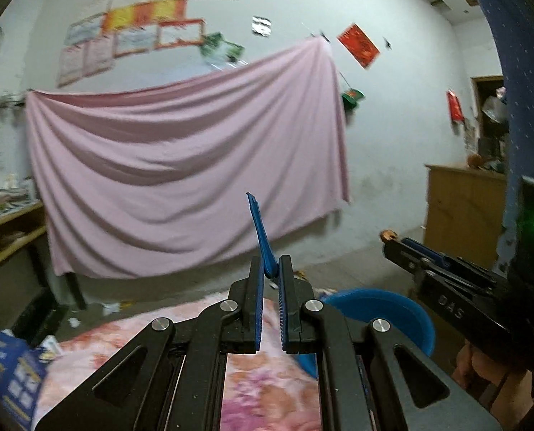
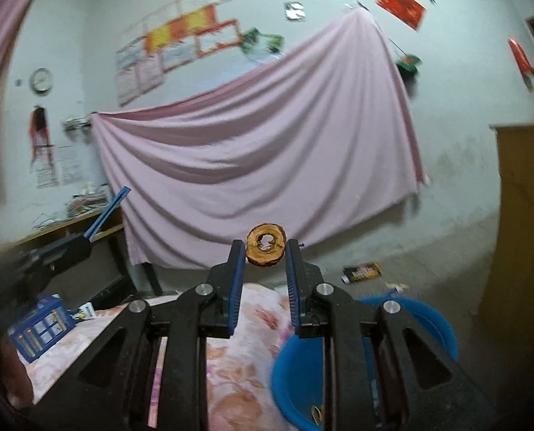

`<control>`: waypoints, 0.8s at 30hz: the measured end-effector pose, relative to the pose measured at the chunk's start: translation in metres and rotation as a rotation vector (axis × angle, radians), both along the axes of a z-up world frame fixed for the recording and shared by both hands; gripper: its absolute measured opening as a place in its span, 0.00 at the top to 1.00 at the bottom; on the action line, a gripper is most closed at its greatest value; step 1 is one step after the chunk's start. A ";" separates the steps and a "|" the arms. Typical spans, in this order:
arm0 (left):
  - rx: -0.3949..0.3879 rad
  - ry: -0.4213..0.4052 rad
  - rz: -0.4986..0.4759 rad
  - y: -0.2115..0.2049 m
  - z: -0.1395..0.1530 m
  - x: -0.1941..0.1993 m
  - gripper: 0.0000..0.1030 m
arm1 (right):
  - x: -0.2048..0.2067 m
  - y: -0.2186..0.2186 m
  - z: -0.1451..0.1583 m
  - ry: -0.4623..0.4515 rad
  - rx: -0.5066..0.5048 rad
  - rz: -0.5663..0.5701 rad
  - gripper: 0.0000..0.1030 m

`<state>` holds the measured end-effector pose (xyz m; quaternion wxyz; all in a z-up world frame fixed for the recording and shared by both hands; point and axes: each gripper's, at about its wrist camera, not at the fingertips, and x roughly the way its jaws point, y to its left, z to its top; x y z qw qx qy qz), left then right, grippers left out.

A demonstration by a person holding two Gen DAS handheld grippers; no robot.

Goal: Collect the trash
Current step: 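Carry the blue stick and orange slice over the blue bucket, then open both grippers over the blue bucket to drop the stick and slice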

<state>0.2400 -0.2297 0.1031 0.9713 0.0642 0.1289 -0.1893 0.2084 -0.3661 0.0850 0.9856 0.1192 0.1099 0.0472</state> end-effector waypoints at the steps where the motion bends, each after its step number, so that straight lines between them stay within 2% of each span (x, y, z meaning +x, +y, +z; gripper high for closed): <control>1: 0.006 0.018 -0.021 -0.011 -0.004 0.005 0.95 | 0.002 -0.004 -0.002 0.011 0.008 -0.007 0.52; 6: 0.033 0.074 -0.090 -0.048 -0.021 0.022 0.95 | 0.013 -0.028 -0.012 0.092 0.041 -0.049 0.52; 12: 0.029 0.166 -0.129 -0.073 -0.035 0.049 0.95 | 0.024 -0.052 -0.033 0.194 0.082 -0.072 0.52; 18: 0.001 0.268 -0.161 -0.075 -0.046 0.060 0.95 | 0.034 -0.069 -0.047 0.259 0.120 -0.078 0.51; 24: -0.008 0.327 -0.152 -0.072 -0.048 0.064 0.94 | 0.037 -0.070 -0.053 0.281 0.124 -0.073 0.50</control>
